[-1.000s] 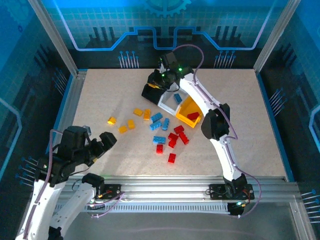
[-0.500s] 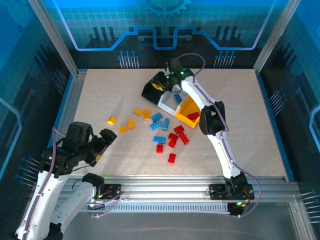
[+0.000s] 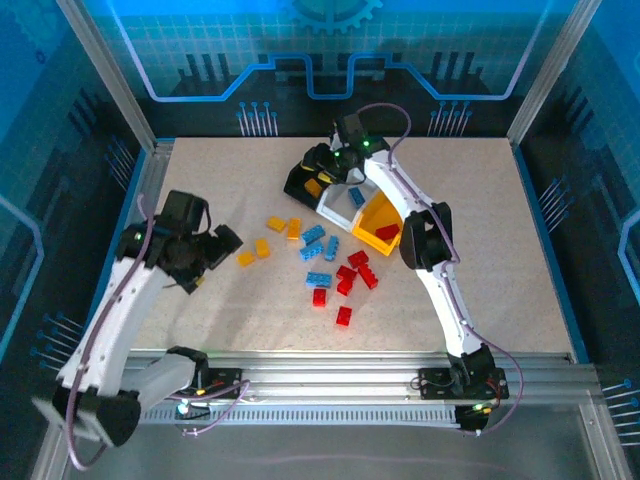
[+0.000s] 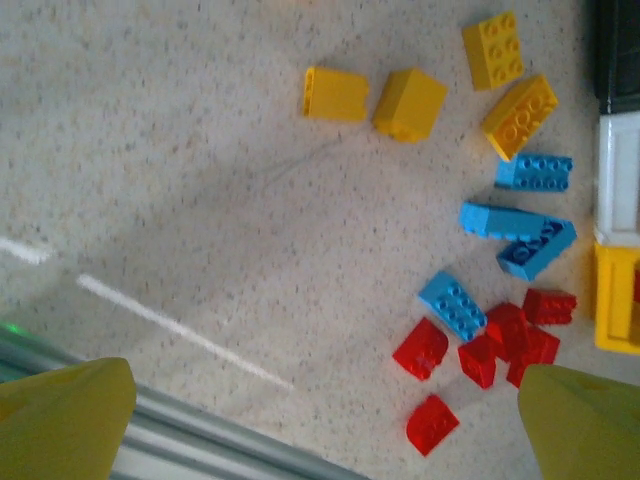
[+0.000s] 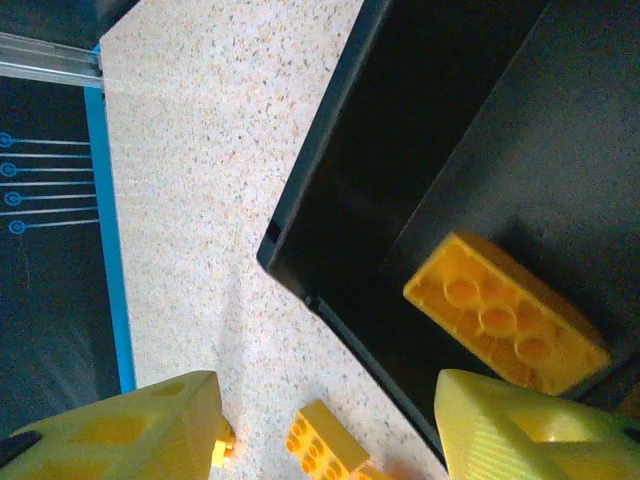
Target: Sort the legos into containers by color
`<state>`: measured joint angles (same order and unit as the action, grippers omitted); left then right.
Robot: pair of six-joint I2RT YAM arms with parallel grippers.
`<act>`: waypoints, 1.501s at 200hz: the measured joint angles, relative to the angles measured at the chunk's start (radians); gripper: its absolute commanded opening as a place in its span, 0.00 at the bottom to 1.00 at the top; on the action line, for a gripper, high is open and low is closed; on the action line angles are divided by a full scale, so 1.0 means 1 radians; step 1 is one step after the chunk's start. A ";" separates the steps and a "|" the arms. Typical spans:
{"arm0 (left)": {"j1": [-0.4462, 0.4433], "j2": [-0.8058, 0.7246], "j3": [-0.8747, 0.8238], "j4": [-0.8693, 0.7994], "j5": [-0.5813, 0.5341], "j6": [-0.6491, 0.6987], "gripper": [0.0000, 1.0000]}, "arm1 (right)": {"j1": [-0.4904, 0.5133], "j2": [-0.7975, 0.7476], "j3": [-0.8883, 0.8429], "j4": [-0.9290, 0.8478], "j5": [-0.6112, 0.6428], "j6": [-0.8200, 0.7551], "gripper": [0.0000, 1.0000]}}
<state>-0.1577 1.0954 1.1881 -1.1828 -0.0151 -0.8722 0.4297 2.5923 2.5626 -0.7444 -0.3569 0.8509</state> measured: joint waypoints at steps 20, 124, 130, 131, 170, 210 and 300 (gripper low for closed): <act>0.049 0.115 0.023 0.043 0.001 0.050 0.99 | 0.014 -0.054 -0.017 -0.056 -0.001 -0.042 0.62; 0.179 0.740 0.240 0.211 -0.014 0.282 0.94 | 0.138 -0.717 -0.833 -0.039 -0.079 -0.235 0.62; 0.180 0.777 0.283 0.209 -0.017 0.305 0.93 | 0.138 -0.727 -0.854 -0.038 -0.079 -0.234 0.62; 0.181 0.781 0.289 0.209 -0.018 0.307 0.93 | 0.139 -0.727 -0.857 -0.038 -0.079 -0.234 0.62; 0.181 0.973 0.507 0.163 -0.032 0.474 0.93 | 0.138 -0.754 -0.934 -0.024 -0.078 -0.219 0.61; 0.181 1.053 0.550 0.075 -0.098 0.616 0.88 | 0.132 -0.759 -0.934 -0.025 -0.070 -0.220 0.60; 0.181 1.107 0.550 0.048 -0.143 0.750 0.76 | 0.126 -0.770 -0.933 -0.025 -0.062 -0.200 0.58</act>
<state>0.0231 2.2024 1.7382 -1.1347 -0.1577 -0.1226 0.5552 1.8225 1.6295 -0.7696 -0.4191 0.6506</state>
